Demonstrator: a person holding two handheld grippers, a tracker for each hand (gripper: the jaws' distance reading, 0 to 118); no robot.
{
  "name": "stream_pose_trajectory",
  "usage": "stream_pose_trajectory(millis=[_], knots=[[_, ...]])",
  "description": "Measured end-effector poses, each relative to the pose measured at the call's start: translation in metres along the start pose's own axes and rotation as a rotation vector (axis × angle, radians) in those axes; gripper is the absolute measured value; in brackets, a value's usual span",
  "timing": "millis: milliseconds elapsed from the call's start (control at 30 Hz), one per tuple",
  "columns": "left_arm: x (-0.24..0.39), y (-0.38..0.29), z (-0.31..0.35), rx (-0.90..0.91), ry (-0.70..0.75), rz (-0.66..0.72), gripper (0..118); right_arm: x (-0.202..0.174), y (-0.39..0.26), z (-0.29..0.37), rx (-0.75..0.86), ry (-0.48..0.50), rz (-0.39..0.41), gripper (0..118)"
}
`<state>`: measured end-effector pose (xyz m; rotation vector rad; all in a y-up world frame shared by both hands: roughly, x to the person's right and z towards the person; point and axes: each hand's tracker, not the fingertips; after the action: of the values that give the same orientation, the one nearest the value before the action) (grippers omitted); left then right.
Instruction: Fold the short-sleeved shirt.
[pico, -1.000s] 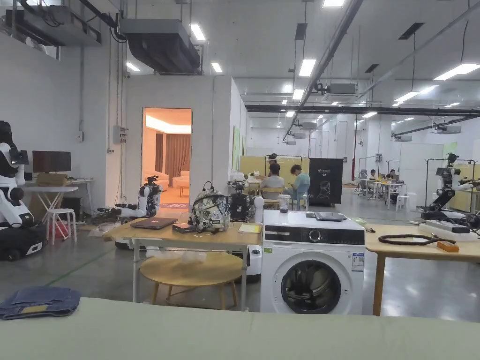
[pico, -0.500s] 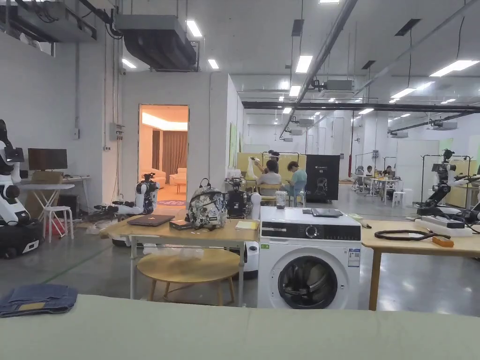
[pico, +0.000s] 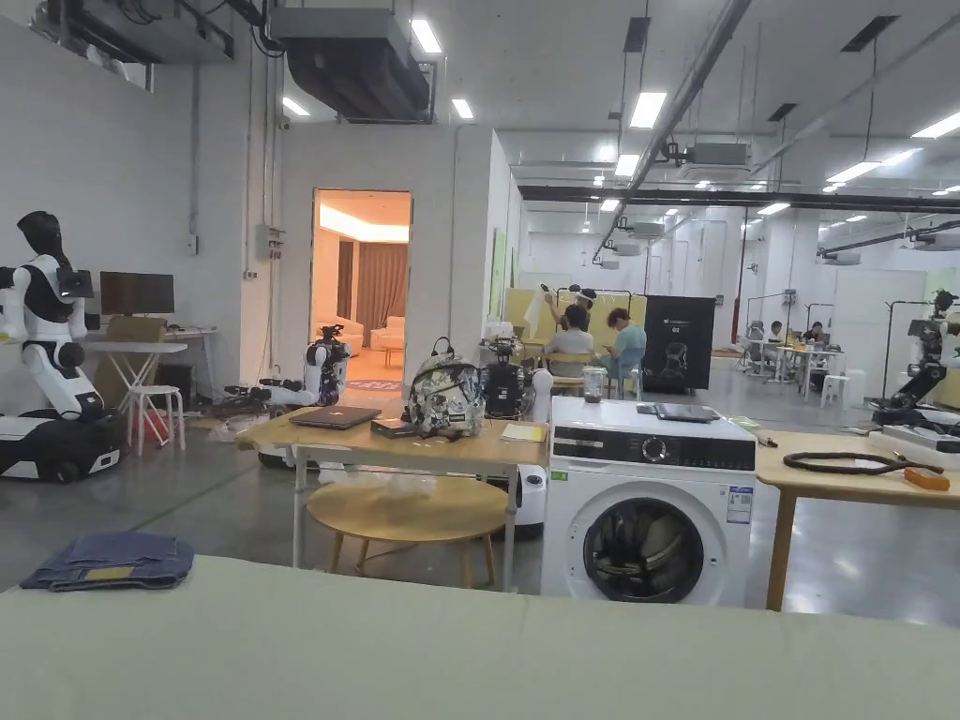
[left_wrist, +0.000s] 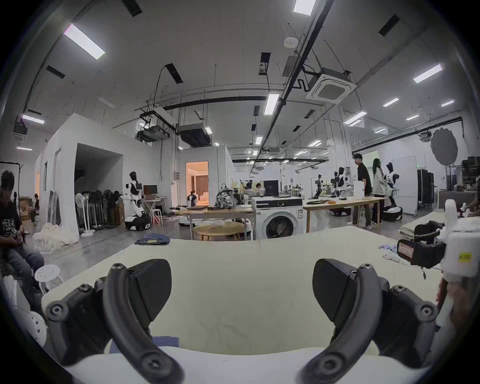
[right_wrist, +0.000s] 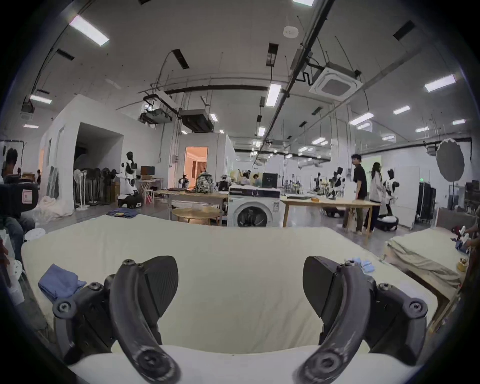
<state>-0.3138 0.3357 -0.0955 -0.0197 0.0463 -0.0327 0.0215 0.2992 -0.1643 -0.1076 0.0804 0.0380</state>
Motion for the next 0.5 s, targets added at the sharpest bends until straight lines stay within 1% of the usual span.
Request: stream_pose_trajectory(millis=[133, 233, 300, 333, 400, 500], knots=[[0.0011, -0.0006, 0.0001, -0.003, -0.013, 0.002, 109, 0.0009, -0.0064, -0.0034, -0.033, -0.036, -0.040, 100], [0.0029, -0.0007, -0.0005, -0.004, -0.018, -0.001, 109, 0.0017, -0.0079, -0.0040, -0.049, -0.043, -0.041, 100], [0.0043, -0.0015, -0.0020, -0.009, -0.014, 0.001, 109, 0.0017, -0.0085, -0.0023, -0.047, -0.061, -0.055, 100], [0.0046, -0.0018, -0.0030, -0.013, -0.009, 0.004, 109, 0.0027, -0.0078, -0.0021, -0.047, -0.058, -0.064, 100], [0.0036, -0.0027, -0.0041, -0.020, -0.018, 0.013, 109, 0.0065, -0.0057, -0.0019, -0.058, -0.007, -0.103, 100], [0.0039, -0.0042, -0.0050, -0.024, -0.022, 0.018, 109, 0.0088, -0.0038, -0.0019, -0.068, 0.015, -0.130, 100]])
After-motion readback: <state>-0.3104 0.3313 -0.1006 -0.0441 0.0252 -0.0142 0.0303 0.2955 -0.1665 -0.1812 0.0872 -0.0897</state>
